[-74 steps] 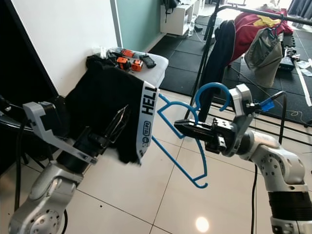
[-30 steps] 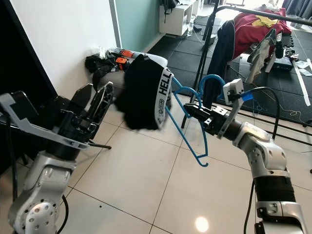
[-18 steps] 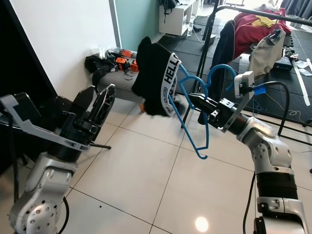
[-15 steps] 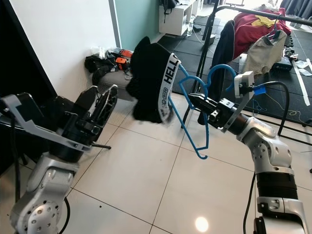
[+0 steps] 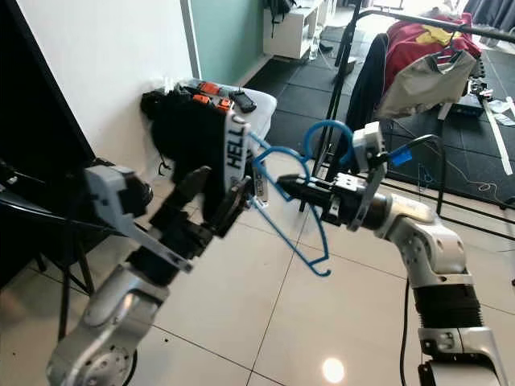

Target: Hang hanger

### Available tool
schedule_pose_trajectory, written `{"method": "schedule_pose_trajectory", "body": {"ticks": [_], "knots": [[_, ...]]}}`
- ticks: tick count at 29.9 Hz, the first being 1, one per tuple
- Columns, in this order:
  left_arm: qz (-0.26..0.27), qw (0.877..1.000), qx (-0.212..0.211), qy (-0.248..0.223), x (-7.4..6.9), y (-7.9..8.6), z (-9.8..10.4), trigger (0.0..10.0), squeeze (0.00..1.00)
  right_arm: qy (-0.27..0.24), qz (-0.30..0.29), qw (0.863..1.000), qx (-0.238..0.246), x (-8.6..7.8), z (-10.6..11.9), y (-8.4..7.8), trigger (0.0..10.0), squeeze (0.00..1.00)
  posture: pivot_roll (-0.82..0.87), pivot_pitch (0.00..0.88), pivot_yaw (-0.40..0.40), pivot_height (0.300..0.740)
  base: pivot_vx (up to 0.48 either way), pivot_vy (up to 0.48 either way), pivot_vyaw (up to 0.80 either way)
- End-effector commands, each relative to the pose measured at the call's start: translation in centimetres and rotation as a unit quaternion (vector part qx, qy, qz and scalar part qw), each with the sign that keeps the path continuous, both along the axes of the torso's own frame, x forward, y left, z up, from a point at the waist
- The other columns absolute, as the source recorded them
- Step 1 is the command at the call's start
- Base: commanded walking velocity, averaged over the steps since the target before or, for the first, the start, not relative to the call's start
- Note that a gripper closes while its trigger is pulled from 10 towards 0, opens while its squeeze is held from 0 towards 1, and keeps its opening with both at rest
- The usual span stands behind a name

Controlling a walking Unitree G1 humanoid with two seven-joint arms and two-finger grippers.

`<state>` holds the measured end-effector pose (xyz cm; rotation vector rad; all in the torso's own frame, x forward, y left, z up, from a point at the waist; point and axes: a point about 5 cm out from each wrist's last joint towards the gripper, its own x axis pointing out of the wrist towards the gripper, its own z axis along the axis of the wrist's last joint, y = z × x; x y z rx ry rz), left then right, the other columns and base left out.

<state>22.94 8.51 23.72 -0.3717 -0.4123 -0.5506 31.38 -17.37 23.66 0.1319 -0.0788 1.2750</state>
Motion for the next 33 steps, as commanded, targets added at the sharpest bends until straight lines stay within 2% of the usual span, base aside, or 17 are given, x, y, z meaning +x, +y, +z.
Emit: {"method": "schedule_pose_trajectory", "body": {"ticks": [1, 5, 9, 10, 11, 12, 13, 15, 17, 23, 33], "knots": [[0.008, 1.0, 0.01, 0.008, 0.1, 0.0, -0.3, 10.0, 0.0, -0.028, 0.033, 0.999, -0.007, -0.1, 1.4, 0.1, 10.0, 0.0, -0.05, 0.089, -0.041, 0.74, 0.0, 0.0, 0.0], [0.023, 0.999, 0.027, -0.006, 0.3, 0.6, 0.0, 10.0, 0.0, -0.061, 0.036, 0.997, -0.026, 0.5, 2.4, -0.2, 10.0, 0.0, -0.05, 0.088, -0.041, 0.74, 0.0, 0.0, 0.0], [0.029, 0.999, 0.038, -0.011, 0.4, 0.6, 0.1, 10.0, 0.0, -0.068, 0.036, 0.997, -0.031, 0.6, 2.5, 0.0, 10.0, 0.0, -0.05, 0.088, -0.042, 0.74, 0.0, 0.0, 0.0], [0.038, 0.997, 0.06, -0.019, 0.4, 0.5, 0.2, 10.0, 0.0, -0.073, 0.046, 0.996, -0.036, 0.4, 2.5, 0.5, 10.0, 0.0, -0.05, 0.088, -0.042, 0.74, 0.0, 0.0, 0.0], [0.038, 0.997, 0.06, -0.019, 0.4, 0.5, 0.2, 10.0, 0.0, -0.073, 0.046, 0.996, -0.036, 0.4, 2.5, 0.5, 10.0, 0.0, -0.05, 0.088, -0.042, 0.74, 0.0, 0.0, 0.0], [0.054, 0.994, 0.09, -0.027, 0.4, 0.4, 0.1, 10.0, 0.0, -0.077, 0.064, 0.994, -0.039, 0.0, 2.6, 1.0, 10.0, 0.0, -0.05, 0.089, -0.042, 0.74, 0.0, 0.0, 0.0], [0.054, 0.994, 0.09, -0.027, 0.4, 0.4, 0.1, 10.0, 0.0, -0.077, 0.064, 0.994, -0.039, 0.0, 2.6, 1.0, 10.0, 0.0, -0.05, 0.089, -0.042, 0.74, 0.0, 0.0, 0.0], [0.102, 0.982, 0.155, -0.043, 0.8, 0.6, -0.1, 10.0, 0.0, -0.083, 0.101, 0.991, -0.036, -0.8, 3.0, 1.9, 10.0, 0.0, -0.05, 0.089, -0.041, 0.74, 0.0, 0.0, 0.0], [0.146, 0.972, 0.178, -0.05, 1.3, 1.3, 0.1, 10.0, 0.0, -0.085, 0.12, 0.989, -0.032, -1.2, 3.3, 2.1, 10.0, 0.0, -0.05, 0.09, -0.04, 0.74, 0.0, 0.0, 0.0], [0.202, 0.956, 0.203, -0.057, 2.0, 2.4, 0.4, 10.0, 0.0, -0.09, 0.133, 0.986, -0.043, -1.4, 3.4, 2.0, 10.0, 0.0, -0.05, 0.09, -0.038, 0.74, 0.0, 0.0, 0.0], [0.228, 0.948, 0.213, -0.054, 2.4, 2.7, 0.4, 10.0, 0.0, -0.094, 0.128, 0.986, -0.042, -1.6, 3.6, 1.9, 10.0, 0.0, -0.06, 0.091, -0.035, 0.74, 0.0, 0.0, 0.0]]}}
